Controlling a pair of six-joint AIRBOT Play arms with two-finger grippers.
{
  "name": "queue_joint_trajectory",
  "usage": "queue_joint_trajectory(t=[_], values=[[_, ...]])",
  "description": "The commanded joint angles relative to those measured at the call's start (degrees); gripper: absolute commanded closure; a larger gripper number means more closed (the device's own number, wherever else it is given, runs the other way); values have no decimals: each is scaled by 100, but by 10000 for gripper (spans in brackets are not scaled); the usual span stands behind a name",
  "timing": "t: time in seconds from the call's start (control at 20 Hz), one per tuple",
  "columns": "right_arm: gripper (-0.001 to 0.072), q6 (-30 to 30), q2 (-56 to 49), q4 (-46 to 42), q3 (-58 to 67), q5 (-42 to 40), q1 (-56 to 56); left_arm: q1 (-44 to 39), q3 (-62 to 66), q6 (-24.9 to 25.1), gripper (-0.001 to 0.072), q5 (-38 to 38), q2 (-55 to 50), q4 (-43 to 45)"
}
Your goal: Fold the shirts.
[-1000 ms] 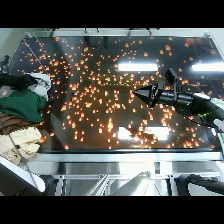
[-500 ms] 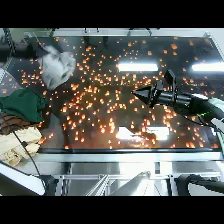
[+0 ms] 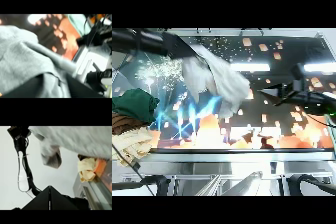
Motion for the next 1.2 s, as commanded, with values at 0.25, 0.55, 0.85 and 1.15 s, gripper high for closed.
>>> queue_joint_trajectory(t=[0.25,0.55,0.85,1.15], values=[[131,981,859,-3748,-728,-848,-216,-490,-1908,-494,-7,-417,332,1467],[142,938,479,-3875,-1679,-2802,557,-487,-3434,-450,-6,175,328,2422],[149,730,-837,-3403,-1451,-3241,695,-487,-4398,-354,12,1252,-162,2754],[593,461,-1401,-2796,-739,-3230,1349,-490,-4415,463,14,1307,-1019,1491]])
